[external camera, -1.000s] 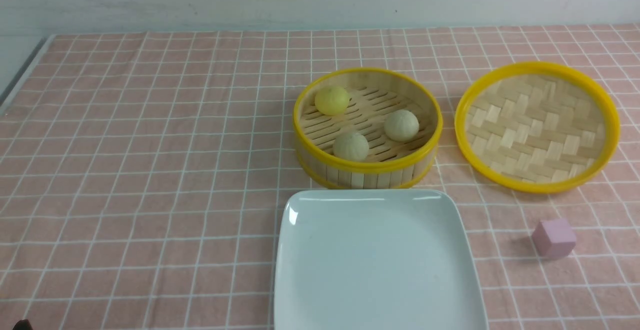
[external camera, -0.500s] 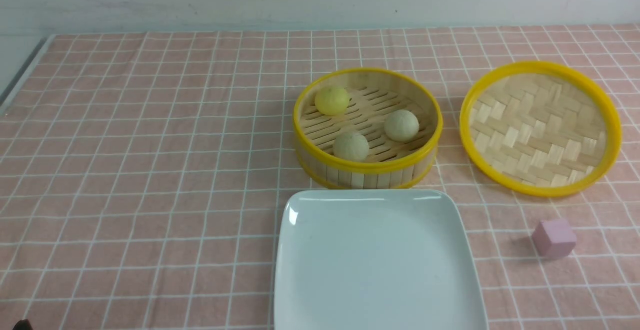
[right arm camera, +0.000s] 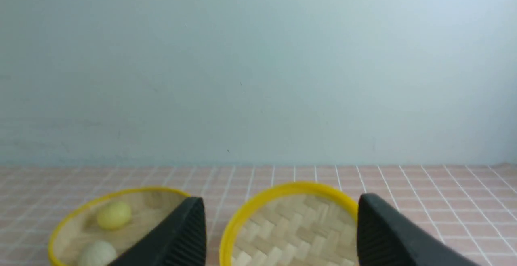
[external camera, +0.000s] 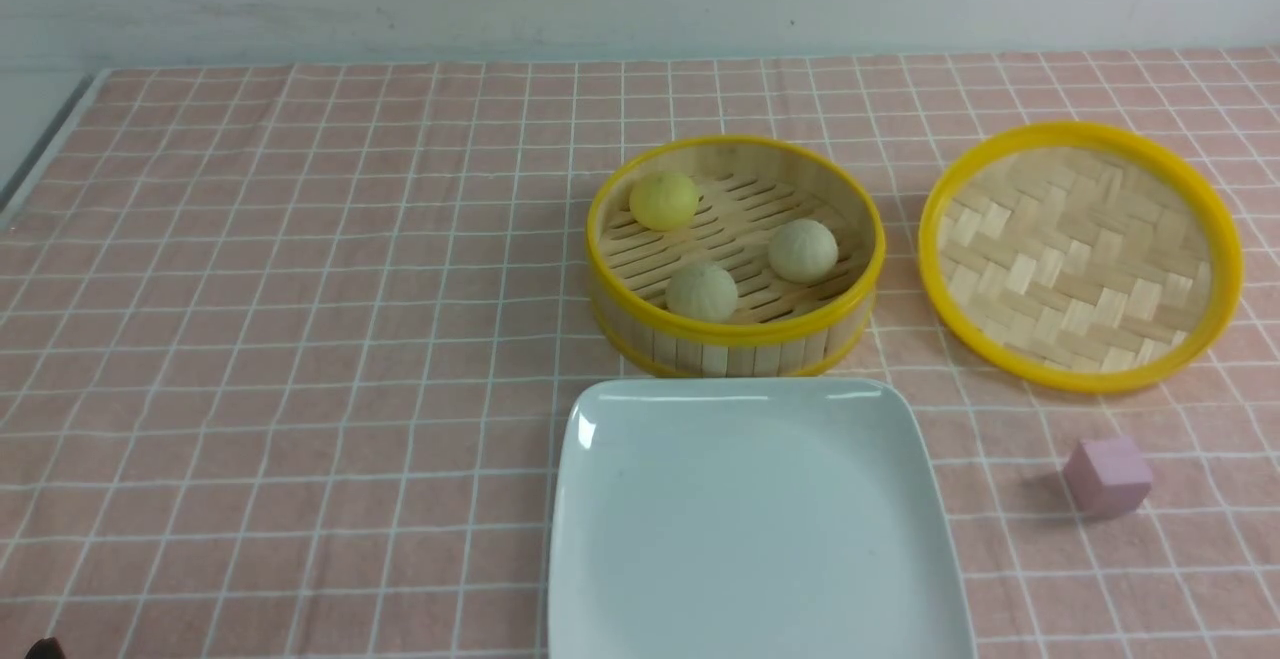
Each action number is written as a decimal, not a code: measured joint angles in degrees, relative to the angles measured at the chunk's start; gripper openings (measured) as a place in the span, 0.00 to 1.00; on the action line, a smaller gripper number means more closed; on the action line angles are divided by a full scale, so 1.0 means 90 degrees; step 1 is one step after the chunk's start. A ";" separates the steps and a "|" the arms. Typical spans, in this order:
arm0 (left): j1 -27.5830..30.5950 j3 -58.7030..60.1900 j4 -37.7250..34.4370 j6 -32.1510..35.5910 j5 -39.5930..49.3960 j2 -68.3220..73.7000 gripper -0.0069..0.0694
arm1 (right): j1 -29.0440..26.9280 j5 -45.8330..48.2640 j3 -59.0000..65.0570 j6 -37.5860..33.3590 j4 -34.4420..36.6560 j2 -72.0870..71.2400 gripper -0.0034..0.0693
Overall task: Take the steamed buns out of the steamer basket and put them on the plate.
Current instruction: Use the right arm to grab the steamed stuffed bun that is closest to it
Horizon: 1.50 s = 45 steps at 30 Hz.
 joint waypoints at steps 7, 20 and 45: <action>0.0000 0.0000 0.0000 0.0000 0.0000 0.0000 0.75 | 0.0000 -0.0587 -0.0074 0.0000 0.0195 -0.0028 0.73; 0.0000 0.0000 0.0000 0.0000 0.0000 0.0000 0.75 | 0.0000 -0.0752 -0.0074 0.0000 0.0236 -0.0028 0.73; 0.0000 0.0000 0.0226 -0.0020 0.0003 0.0000 0.75 | 0.0000 -0.0795 -0.0074 0.0000 0.0255 -0.0028 0.31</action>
